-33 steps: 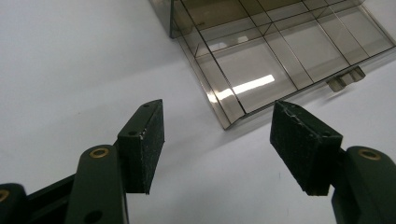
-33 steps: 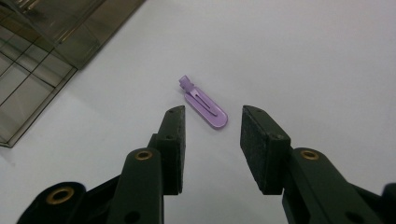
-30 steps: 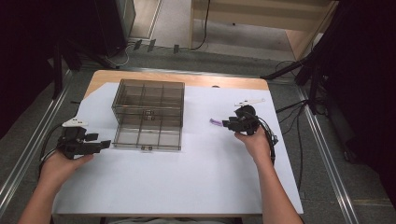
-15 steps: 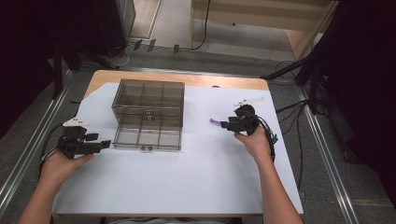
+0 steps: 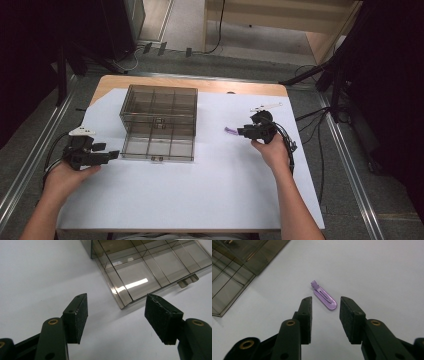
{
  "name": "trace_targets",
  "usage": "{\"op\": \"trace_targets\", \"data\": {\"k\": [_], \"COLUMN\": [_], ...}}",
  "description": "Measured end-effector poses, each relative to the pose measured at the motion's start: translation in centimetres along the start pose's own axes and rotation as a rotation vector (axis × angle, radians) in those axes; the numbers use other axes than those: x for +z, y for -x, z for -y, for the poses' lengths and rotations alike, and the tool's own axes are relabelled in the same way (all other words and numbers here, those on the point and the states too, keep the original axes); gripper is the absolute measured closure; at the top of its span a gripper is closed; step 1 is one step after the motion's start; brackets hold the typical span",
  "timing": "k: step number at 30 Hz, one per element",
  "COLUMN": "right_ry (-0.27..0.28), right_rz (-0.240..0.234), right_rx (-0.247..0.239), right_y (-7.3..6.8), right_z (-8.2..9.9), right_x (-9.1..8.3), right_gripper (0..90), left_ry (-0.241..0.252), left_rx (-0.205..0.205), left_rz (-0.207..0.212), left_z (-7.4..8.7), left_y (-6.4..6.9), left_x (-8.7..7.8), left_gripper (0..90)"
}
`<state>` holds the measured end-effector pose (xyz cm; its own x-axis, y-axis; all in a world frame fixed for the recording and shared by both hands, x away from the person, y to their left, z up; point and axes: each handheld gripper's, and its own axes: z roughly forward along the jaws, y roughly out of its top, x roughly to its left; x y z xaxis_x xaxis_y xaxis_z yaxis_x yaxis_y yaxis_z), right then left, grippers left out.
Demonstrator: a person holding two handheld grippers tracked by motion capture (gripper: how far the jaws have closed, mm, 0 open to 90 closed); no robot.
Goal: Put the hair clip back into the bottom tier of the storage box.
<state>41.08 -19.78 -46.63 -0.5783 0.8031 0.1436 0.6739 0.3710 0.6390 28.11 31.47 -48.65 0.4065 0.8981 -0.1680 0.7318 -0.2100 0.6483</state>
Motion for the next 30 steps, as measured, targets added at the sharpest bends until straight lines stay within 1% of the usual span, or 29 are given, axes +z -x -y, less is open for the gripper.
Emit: {"op": "trace_targets", "data": {"k": [1, 3, 4, 5, 6, 7, 8, 9, 16, 20, 21, 24, 26, 27, 30], "right_ry": [-0.003, -0.002, -0.002, -0.004, -0.005, -0.006, -0.006, -0.016, -0.045, -0.046, -0.046, -0.048, -0.052, -0.054, -0.052], "right_rz": [-0.006, -0.001, -0.001, 0.004, 0.006, 0.01, 0.01, 0.006, 0.036, 0.039, 0.032, 0.034, 0.034, 0.04, 0.037], "right_rx": [0.009, 0.018, 0.02, 0.018, 0.015, 0.018, 0.018, 0.018, 0.0, 0.007, 0.004, 0.009, 0.026, 0.033, 0.042], "right_y": [0.1, 0.3, 0.4, 0.5, 0.5, 0.5, 0.5, 0.6, 0.6, 0.6, 0.7, 0.8, 1.0, 1.1, 1.3], "right_z": [0.0, 0.0, 0.0, -0.1, -0.1, -0.1, -0.1, -0.2, -0.2, -0.4, -0.5, -0.5, -0.4, -0.4, -0.4], "right_x": [0.1, 0.4, 0.5, 0.6, 0.7, 0.8, 0.8, 1.1, 2.2, 2.6, 2.7, 3.0, 3.3, 3.5, 3.5], "right_gripper": [69.6, 74.9, 77.8, 81.2, 83.5, 87.7, 87.7, 90.0, 90.0, 90.0, 90.0, 90.0, 90.0, 90.0, 90.0], "left_ry": [-0.005, 0.0, -0.007, 0.003, 0.001, 0.001, 0.001, -0.001, 0.002, -0.002, -0.002, -0.005, 0.002, -0.003, -0.004], "left_rx": [0.0, 0.002, 0.005, 0.003, 0.003, 0.003, 0.002, 0.0, 0.003, -0.001, 0.001, -0.006, -0.009, -0.005, -0.002], "left_rz": [0.004, -0.003, 0.004, -0.004, -0.002, -0.002, 0.0, 0.0, -0.006, -0.005, -0.006, -0.006, -0.011, -0.008, -0.011], "left_z": [0.0, 0.0, 0.0, 0.0, 0.0, 0.0, 0.1, 0.1, 0.4, 0.6, 0.6, 0.7, 0.8, 0.9, 0.9], "left_y": [0.1, 0.1, 0.1, 0.1, 0.1, 0.1, 0.1, 0.2, 0.4, 0.4, 0.4, 0.4, 0.4, 0.5, 0.5], "left_x": [0.0, 0.0, -0.1, -0.1, -0.1, -0.1, -0.1, -0.2, -0.4, -0.5, -0.5, -0.6, -0.7, -0.7, -0.7], "left_gripper": [36.2, 36.3, 36.3, 36.3, 36.3, 36.2, 36.2, 36.3, 36.2, 36.2, 36.2, 36.2, 36.2, 36.2, 36.2]}}
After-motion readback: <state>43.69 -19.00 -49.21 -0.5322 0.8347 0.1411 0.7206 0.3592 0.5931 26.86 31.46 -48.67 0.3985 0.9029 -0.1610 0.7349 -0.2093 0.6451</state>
